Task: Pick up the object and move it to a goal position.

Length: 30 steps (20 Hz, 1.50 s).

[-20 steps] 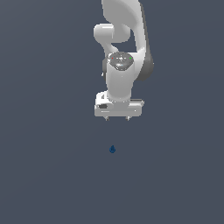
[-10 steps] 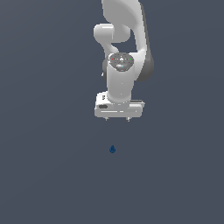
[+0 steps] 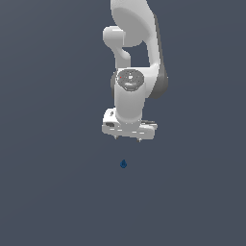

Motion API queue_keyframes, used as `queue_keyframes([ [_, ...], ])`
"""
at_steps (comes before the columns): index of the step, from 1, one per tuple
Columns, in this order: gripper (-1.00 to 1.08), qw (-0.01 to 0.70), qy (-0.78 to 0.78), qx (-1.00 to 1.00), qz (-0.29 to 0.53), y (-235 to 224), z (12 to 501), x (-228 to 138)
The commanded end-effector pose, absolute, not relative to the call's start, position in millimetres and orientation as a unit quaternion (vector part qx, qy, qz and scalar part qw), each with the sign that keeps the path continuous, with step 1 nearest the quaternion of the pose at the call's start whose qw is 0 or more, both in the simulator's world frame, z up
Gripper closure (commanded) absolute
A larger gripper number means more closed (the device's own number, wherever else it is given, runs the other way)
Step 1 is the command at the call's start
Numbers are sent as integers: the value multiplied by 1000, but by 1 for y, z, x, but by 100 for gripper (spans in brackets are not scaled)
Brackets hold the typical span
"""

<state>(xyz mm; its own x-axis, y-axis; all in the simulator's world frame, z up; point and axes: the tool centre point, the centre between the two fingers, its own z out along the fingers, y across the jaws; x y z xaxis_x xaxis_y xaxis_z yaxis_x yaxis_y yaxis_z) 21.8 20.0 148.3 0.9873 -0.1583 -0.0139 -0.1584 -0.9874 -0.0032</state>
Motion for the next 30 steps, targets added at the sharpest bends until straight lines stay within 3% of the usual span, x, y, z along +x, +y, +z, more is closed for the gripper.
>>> queue_keyframes([
  [1, -92, 2, 109, -994, 6, 17, 141, 32],
  [14, -92, 1, 247, -969, 1, 4, 100, 78],
  [30, -92, 0, 269, -963, 0, 2, 73, 83],
])
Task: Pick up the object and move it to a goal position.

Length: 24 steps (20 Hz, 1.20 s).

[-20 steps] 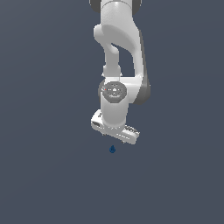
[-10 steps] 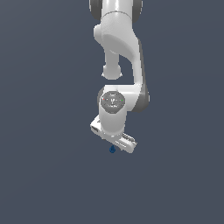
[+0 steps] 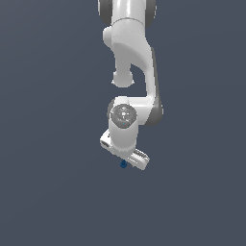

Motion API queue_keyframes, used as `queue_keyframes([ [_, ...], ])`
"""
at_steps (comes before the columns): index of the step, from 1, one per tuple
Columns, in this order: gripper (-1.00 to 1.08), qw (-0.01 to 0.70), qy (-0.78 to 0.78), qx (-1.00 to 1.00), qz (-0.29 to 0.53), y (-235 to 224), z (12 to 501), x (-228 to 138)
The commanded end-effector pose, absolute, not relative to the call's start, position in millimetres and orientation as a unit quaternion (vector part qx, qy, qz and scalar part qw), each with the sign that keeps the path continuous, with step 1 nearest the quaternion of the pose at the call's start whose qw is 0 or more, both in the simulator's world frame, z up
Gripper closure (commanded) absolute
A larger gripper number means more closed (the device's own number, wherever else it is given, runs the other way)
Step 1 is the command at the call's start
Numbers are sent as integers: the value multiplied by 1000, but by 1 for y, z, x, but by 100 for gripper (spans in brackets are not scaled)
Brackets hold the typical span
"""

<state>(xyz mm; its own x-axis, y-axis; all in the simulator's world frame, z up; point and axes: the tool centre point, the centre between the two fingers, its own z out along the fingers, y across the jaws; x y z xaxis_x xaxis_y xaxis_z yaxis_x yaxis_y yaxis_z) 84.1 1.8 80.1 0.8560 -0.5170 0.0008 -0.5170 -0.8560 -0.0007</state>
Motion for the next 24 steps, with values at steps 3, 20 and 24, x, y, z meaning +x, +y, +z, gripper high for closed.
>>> queue_keyframes([
  [3, -92, 0, 269, -963, 0, 2, 55, 83],
  [20, 108, 0, 270, -963, 0, 1, 42, 85],
  [24, 108, 0, 270, -963, 0, 2, 43, 84],
])
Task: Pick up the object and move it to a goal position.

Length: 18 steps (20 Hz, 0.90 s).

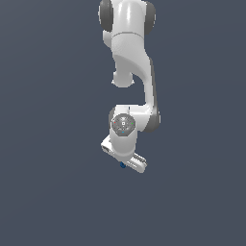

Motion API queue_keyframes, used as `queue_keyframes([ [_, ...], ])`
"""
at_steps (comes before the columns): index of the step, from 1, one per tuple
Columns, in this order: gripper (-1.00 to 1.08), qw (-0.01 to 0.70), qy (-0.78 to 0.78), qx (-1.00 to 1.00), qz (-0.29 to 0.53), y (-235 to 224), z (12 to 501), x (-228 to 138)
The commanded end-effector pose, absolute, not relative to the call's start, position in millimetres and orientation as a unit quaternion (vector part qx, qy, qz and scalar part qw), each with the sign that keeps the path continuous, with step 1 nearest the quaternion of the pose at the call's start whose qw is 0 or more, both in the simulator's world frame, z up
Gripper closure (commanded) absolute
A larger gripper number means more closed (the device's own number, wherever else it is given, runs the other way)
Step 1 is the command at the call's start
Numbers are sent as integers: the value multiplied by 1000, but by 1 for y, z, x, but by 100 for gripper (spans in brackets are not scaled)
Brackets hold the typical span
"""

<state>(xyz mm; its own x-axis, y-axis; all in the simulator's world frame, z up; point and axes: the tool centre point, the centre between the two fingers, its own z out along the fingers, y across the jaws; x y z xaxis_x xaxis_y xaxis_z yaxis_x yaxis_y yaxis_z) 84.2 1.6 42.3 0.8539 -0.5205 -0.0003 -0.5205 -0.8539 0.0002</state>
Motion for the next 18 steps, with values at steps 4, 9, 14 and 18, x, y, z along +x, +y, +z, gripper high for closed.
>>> queue_keyframes([
  [4, 108, 0, -270, 963, 0, 8, 47, 80],
  [9, 108, 0, -270, 963, 0, 23, 59, 70],
  [14, 108, 0, -270, 963, 0, 52, 79, 53],
  [18, 108, 0, -270, 963, 0, 83, 102, 34],
])
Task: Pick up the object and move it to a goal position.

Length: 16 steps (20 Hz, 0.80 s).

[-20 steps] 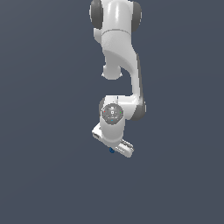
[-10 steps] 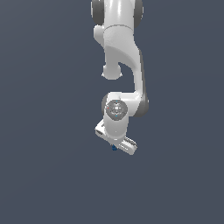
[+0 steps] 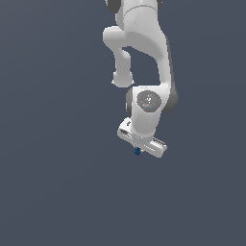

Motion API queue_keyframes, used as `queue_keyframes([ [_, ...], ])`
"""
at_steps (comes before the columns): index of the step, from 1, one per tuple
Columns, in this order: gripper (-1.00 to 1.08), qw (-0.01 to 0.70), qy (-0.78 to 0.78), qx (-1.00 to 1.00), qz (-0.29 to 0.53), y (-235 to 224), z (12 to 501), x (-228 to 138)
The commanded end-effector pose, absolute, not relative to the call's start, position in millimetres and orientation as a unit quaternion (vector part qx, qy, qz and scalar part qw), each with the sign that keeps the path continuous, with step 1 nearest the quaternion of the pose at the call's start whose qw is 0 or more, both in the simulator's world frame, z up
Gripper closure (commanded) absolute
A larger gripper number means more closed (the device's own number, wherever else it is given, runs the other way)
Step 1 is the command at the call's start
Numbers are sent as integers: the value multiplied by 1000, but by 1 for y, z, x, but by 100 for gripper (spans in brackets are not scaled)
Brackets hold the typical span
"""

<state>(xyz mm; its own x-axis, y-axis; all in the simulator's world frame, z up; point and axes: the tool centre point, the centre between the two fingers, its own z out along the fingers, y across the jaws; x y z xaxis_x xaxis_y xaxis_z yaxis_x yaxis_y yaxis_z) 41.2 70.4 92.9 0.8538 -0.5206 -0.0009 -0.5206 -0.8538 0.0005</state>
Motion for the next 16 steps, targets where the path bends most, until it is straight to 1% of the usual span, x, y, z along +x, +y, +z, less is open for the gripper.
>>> queue_keyframes([
  [1, 108, 0, -270, 963, 0, 91, 108, 29],
  [9, 108, 0, -270, 963, 0, 146, 149, -3],
  [16, 108, 0, -270, 963, 0, 171, 167, -16],
])
